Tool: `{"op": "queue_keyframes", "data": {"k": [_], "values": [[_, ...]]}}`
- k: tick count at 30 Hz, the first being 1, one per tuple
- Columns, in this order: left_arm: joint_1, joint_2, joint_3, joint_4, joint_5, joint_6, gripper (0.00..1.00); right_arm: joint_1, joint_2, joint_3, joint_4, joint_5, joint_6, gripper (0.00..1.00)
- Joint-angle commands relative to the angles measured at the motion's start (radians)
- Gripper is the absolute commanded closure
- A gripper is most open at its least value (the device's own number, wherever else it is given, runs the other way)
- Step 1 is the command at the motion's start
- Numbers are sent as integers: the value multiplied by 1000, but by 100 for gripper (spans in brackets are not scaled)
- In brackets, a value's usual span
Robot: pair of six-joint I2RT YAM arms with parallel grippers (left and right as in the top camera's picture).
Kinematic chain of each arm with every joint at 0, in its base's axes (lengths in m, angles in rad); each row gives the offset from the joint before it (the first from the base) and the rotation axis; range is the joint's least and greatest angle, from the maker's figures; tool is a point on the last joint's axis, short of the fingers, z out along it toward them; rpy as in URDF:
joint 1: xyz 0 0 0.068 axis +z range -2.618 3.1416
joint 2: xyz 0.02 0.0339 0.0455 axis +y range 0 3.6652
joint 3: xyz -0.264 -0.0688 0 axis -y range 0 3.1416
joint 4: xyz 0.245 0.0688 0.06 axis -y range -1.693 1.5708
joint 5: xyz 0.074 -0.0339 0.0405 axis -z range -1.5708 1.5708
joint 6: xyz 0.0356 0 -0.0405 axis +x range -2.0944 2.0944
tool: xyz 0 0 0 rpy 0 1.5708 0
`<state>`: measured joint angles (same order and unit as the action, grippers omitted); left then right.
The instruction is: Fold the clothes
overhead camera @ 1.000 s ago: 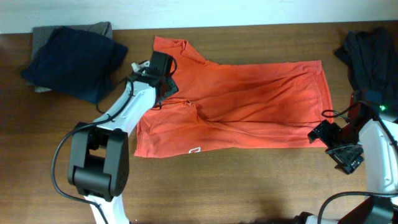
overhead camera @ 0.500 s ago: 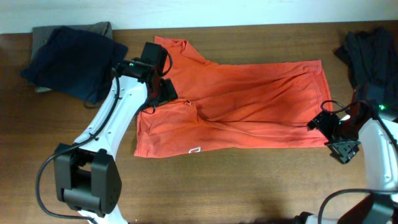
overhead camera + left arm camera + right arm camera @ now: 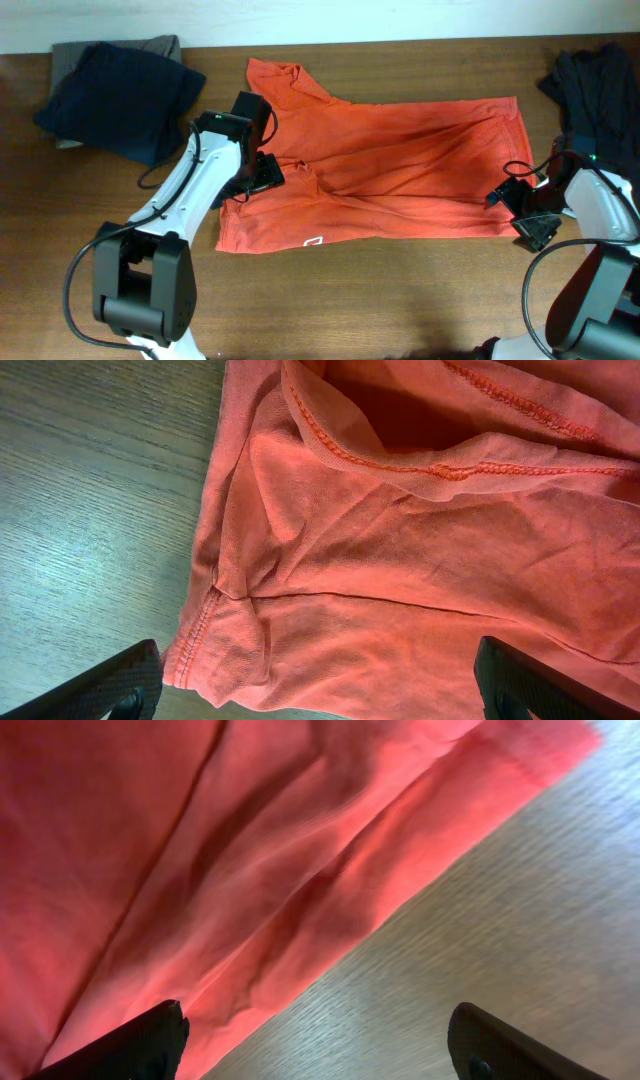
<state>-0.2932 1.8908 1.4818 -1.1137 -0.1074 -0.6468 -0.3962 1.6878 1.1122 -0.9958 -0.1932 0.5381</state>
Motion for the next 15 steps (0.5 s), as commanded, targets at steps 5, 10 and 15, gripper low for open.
{"op": "queue_keyframes", "data": {"k": [5, 10, 15], "values": [[5, 6, -9, 21, -10, 12, 1, 47, 8, -3, 11, -58, -32, 12], [5, 6, -12, 16, -21, 12, 1, 95, 8, -3, 35, -50, 8, 12], [5, 6, -42, 18, -20, 12, 1, 110, 8, -3, 35, -9, 108, 12]]}}
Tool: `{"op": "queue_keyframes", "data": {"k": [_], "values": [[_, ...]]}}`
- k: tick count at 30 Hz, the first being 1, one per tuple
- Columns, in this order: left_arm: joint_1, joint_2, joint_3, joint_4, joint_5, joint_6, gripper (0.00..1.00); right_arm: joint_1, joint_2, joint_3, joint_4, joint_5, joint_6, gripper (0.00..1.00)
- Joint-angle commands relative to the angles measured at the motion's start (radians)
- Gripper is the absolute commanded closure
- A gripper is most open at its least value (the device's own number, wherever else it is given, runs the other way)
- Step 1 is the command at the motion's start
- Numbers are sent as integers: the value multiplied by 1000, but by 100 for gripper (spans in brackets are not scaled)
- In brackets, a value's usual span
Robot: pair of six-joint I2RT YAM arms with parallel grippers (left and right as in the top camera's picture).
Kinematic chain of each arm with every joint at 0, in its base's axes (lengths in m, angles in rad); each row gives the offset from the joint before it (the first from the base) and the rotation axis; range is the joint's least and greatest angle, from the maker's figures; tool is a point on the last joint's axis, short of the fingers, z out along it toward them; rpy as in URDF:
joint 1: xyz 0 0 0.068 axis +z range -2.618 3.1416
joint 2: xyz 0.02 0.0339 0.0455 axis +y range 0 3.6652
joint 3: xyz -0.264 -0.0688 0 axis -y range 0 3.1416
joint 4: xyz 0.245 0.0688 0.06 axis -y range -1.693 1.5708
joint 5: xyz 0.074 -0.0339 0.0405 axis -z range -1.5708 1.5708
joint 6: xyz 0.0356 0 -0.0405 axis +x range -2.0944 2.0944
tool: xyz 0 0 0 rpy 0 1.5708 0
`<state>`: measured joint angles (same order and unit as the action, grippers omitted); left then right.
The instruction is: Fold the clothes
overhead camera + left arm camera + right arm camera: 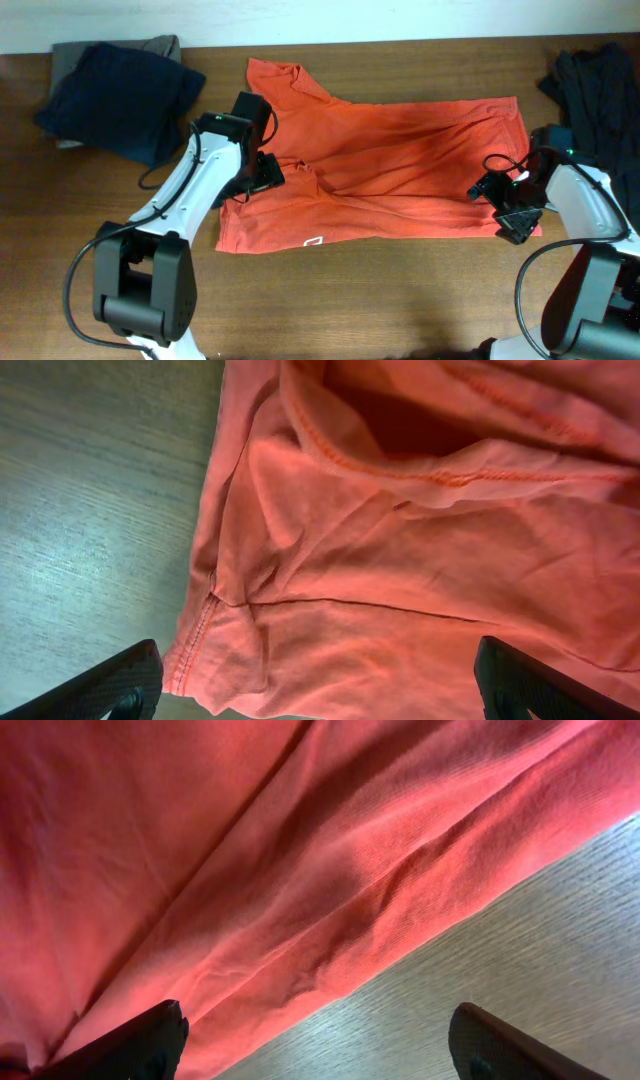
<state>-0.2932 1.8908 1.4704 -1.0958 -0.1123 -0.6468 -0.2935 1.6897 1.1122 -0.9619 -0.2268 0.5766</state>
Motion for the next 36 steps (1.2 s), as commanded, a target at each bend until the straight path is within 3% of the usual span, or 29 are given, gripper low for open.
{"op": "queue_keyframes", "data": {"k": [1, 14, 21, 25, 32, 36], "values": [[5, 6, -35, 0, -15, 12, 1, 7, 6, -3, 1, 25, 81, 12], [5, 6, -148, 92, -15, 12, 1, 7, 11, -3, 37, 52, 139, 26], [5, 6, -161, 101, -15, 12, 1, 7, 50, -3, 45, 58, 139, 28], [5, 6, -161, 108, -15, 12, 1, 7, 88, -3, 47, 58, 139, 36], [5, 6, -161, 119, -15, 12, 1, 7, 107, -3, 47, 58, 151, 37], [5, 6, -161, 124, -15, 12, 1, 7, 107, -3, 39, 58, 151, 46]]}}
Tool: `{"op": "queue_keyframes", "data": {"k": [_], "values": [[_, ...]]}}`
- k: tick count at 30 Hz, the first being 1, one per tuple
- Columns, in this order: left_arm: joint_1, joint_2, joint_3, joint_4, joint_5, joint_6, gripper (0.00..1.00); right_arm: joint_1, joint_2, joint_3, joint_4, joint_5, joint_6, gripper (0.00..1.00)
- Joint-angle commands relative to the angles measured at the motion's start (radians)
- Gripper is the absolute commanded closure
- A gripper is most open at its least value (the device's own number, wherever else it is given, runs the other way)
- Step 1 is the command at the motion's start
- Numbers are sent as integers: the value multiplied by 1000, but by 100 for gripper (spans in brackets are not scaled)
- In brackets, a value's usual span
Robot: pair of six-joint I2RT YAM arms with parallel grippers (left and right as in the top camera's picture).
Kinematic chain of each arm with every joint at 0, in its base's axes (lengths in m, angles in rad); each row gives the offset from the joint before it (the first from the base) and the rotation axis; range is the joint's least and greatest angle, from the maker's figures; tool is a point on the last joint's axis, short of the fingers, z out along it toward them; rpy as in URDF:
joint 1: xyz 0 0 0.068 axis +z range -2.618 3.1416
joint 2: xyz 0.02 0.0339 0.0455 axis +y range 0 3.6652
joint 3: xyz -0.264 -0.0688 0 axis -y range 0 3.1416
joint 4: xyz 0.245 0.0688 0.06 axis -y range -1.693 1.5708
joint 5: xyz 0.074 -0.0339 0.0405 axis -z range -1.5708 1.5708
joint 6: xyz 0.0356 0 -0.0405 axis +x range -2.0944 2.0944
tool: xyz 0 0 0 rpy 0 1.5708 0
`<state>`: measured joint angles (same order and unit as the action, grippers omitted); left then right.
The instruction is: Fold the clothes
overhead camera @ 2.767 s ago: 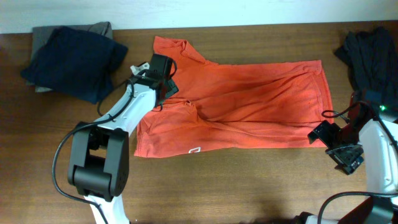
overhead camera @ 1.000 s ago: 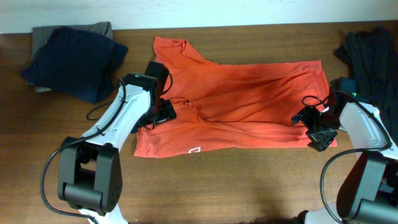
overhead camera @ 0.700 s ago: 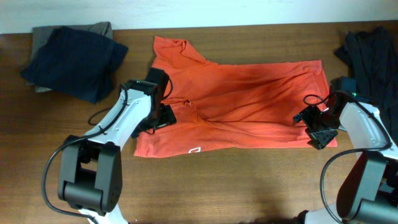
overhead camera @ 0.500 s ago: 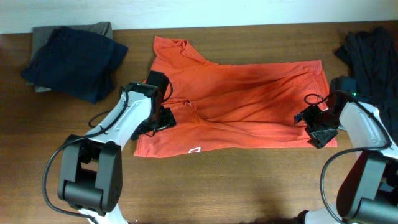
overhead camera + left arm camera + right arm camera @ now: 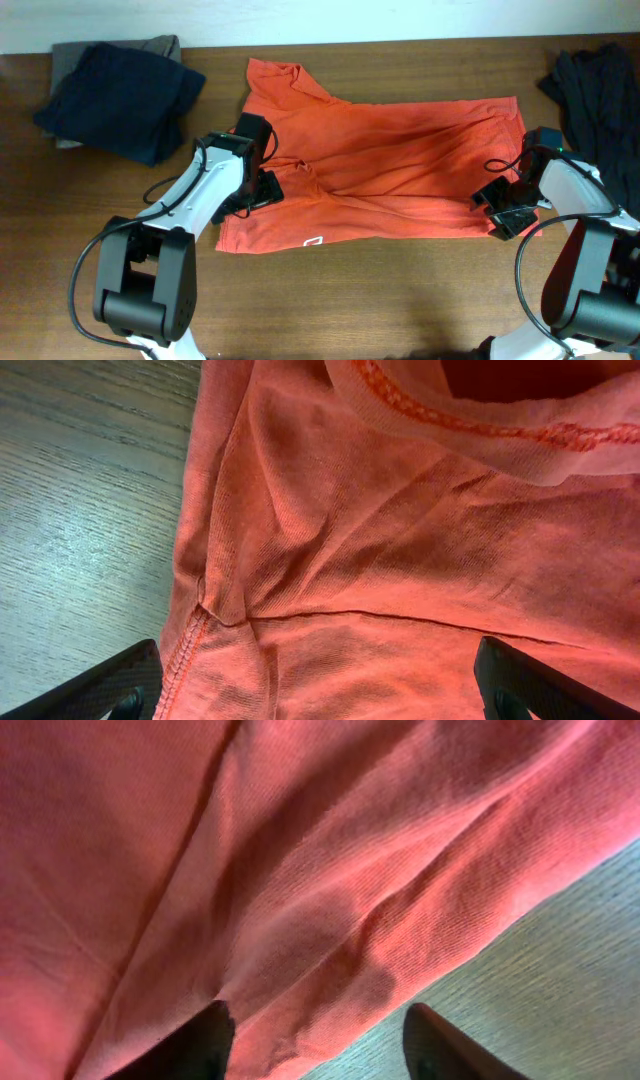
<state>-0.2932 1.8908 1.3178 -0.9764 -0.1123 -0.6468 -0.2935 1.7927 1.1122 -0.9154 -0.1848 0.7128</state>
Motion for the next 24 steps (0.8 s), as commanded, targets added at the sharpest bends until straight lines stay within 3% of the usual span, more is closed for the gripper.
{"op": "queue_keyframes", "data": {"k": [1, 19, 24], "values": [[5, 6, -8, 5, -15, 12, 1, 7, 3, -3, -11, 17, 15, 48], [5, 6, -8, 11, -15, 12, 1, 7, 4, -24, 56, 66, 22, 51], [5, 6, -8, 14, -15, 12, 1, 7, 17, -24, 61, 66, 26, 57]]}}
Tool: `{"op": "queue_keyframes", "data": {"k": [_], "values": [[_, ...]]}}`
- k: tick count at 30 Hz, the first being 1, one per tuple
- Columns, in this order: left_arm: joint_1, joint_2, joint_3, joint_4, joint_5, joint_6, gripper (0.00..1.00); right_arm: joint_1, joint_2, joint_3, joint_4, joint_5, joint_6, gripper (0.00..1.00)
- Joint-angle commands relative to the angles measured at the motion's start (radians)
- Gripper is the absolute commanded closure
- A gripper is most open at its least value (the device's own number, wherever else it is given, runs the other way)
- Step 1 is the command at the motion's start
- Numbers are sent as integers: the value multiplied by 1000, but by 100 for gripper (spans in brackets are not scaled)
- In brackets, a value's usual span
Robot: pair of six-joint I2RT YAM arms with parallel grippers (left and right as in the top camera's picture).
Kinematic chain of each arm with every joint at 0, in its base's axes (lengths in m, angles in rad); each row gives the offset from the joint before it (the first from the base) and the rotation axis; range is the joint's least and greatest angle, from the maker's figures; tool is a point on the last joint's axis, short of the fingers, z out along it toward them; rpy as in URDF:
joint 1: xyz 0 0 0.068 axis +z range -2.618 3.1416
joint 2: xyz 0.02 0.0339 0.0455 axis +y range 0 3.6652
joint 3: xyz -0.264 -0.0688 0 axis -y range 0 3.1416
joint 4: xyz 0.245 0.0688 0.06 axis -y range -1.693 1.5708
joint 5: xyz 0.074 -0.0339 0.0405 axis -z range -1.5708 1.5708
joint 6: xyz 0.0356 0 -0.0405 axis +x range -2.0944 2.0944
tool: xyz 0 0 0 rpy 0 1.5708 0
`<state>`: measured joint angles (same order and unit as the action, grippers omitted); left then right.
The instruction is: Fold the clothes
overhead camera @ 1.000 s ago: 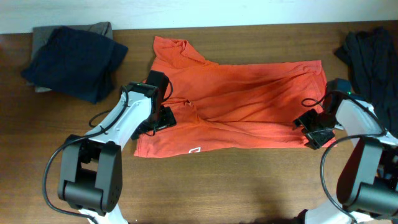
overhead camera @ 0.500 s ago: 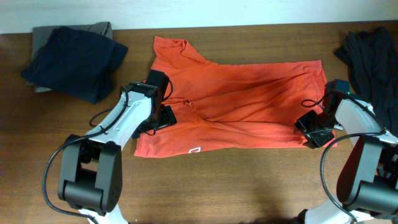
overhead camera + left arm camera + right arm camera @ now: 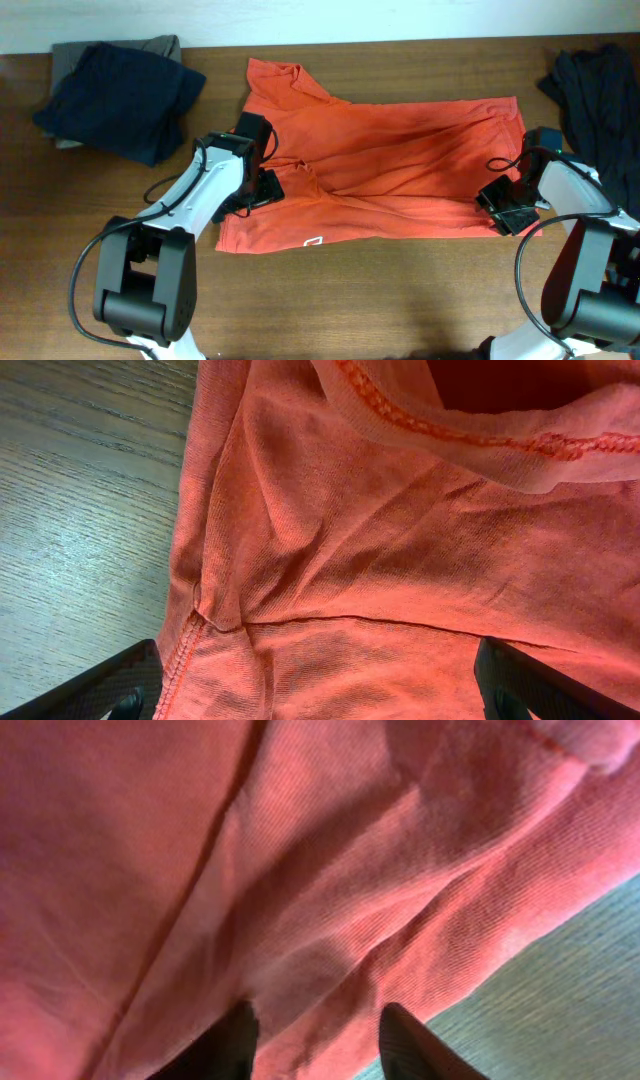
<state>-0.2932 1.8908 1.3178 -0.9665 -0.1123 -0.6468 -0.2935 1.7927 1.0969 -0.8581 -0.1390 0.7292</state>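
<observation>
An orange shirt (image 3: 400,160) lies spread across the table, its left part doubled over with a stitched hem (image 3: 450,445) showing. My left gripper (image 3: 258,187) sits low over the shirt's left edge. It is open (image 3: 320,695), the fingers wide apart over the fabric near the side seam. At the shirt's lower right corner, my right gripper (image 3: 503,212) presses into the cloth. Its fingers (image 3: 235,1042) stand partly closed on either side of a ridge of fabric beside the hem (image 3: 470,950).
A navy garment (image 3: 120,85) lies folded on a grey one (image 3: 70,50) at the back left. A dark heap of clothes (image 3: 600,80) sits at the back right, close behind the right arm. Bare wood table (image 3: 400,300) runs along the front.
My right gripper's fingers have drawn closer together on the fabric near the shirt's lower right corner. The left gripper has barely shifted and stays open.
The right gripper was open off the shirt's right edge, over bare wood and hem. It then stood over the lower right corner, lower with its fingers narrowing, and now narrower still. The left gripper went from above the left fold to low over the left edge, open throughout.
</observation>
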Motion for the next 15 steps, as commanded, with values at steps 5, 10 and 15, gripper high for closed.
{"op": "queue_keyframes", "data": {"k": [5, 10, 15], "values": [[5, 6, -8, 5, -15, 12, 1, 7, 50, -9, 10, 20, 17, 58], [5, 6, -8, 6, -15, 12, 1, 7, 54, -9, 11, 20, 17, 59], [5, 6, -8, 5, -15, 12, 1, 7, 54, -9, 30, 20, 17, 62]]}}
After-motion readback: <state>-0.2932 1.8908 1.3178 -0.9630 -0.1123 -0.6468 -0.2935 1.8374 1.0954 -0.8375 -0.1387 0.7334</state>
